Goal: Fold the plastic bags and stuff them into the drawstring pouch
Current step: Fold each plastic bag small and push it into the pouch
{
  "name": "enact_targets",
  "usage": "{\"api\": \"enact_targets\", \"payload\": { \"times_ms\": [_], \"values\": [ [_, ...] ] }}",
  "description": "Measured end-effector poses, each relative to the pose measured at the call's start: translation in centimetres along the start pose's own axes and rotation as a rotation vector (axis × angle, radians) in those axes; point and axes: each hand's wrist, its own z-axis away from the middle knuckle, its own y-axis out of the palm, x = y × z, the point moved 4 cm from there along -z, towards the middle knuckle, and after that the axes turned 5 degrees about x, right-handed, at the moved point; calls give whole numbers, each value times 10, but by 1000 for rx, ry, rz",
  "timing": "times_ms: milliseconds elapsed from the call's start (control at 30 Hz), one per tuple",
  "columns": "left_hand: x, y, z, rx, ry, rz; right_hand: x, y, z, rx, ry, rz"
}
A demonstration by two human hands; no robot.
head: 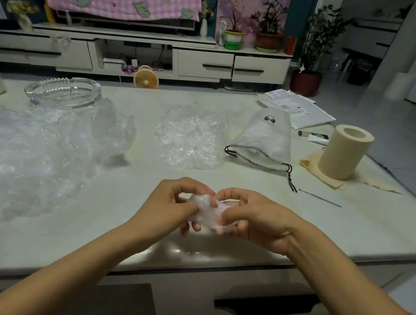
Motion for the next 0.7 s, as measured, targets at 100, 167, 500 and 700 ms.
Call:
{"api": "enact_targets", "payload": {
  "times_ms": [100,167,500,700],
  "values": [
    [2,-1,-4,74,-131,194,2,-3,-1,-97,-41,18],
    [3,0,-4,67,-176,165,2,-5,-1,-118,-45,17],
    [1,-2,-8,11,-60,-208,6,-7,2,-86,-98,510],
    [0,-7,-14,-4,-49,-33,6,-7,4,-51,-124,563]
  ]
}}
